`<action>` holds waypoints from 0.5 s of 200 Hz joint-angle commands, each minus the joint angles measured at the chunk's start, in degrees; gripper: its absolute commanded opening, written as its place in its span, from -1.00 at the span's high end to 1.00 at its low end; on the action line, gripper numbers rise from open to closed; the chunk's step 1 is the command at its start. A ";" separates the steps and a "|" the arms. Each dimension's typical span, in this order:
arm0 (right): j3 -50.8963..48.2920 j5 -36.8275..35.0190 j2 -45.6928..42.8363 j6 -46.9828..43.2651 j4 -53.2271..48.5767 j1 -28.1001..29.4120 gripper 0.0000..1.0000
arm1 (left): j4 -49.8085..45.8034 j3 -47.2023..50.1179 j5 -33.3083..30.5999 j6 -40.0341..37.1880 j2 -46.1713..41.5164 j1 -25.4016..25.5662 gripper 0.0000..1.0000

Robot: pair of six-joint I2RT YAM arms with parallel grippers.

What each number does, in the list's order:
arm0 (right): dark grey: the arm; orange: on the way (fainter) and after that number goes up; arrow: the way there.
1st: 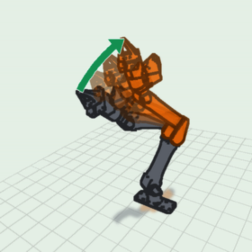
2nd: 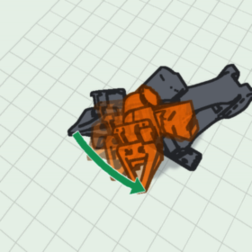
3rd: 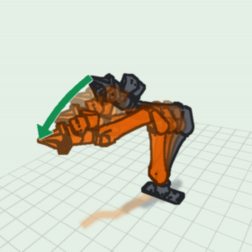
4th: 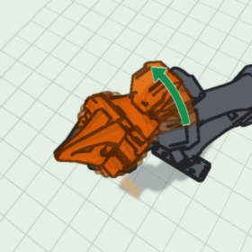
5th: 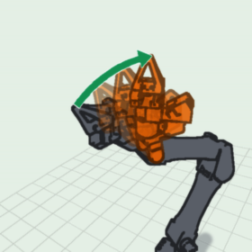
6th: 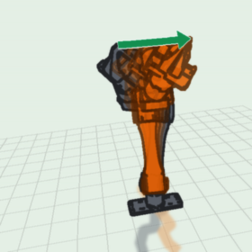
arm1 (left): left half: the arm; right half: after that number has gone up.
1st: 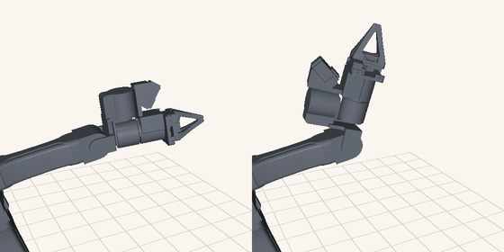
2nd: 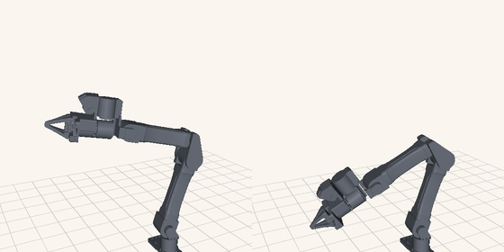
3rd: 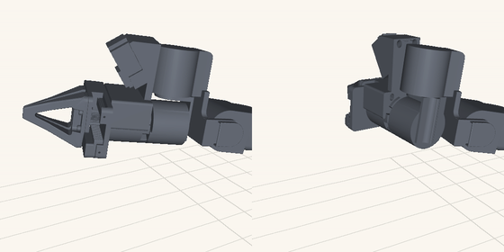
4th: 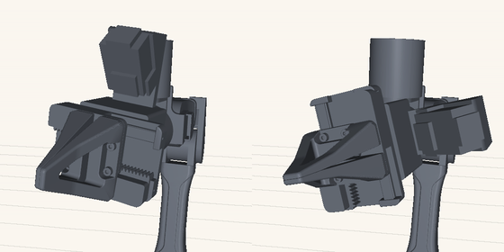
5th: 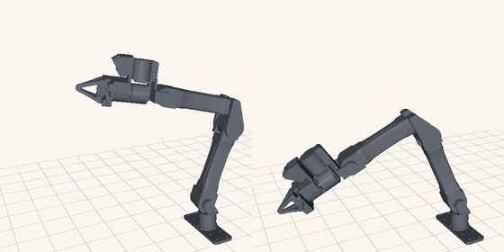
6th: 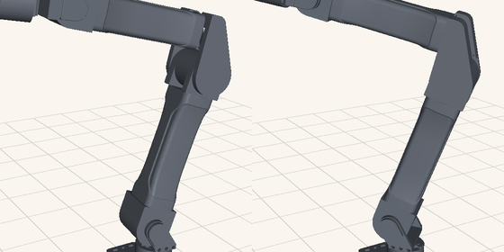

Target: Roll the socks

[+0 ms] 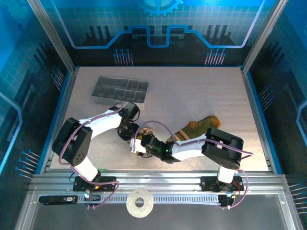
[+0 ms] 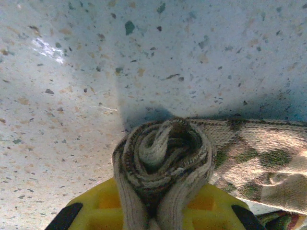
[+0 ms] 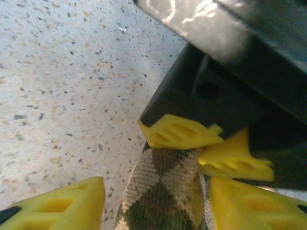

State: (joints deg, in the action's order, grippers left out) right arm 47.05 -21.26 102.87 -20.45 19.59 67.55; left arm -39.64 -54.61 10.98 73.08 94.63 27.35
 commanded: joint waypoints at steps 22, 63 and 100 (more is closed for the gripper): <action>2.99 -3.38 3.23 3.01 -6.49 -0.63 0.63 | -7.09 2.70 -1.49 -1.18 2.95 0.87 0.79; -0.23 4.26 2.17 10.47 -10.97 -3.47 1.00 | -5.14 3.83 0.40 0.87 -1.59 -0.91 0.19; -4.57 14.65 2.26 16.92 -11.04 -6.73 1.00 | -4.17 3.28 1.65 2.38 -6.40 -4.19 -0.42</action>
State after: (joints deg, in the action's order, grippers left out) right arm 47.37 -14.98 102.72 -10.28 17.89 63.70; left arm -40.12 -52.31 11.86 74.15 91.55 25.32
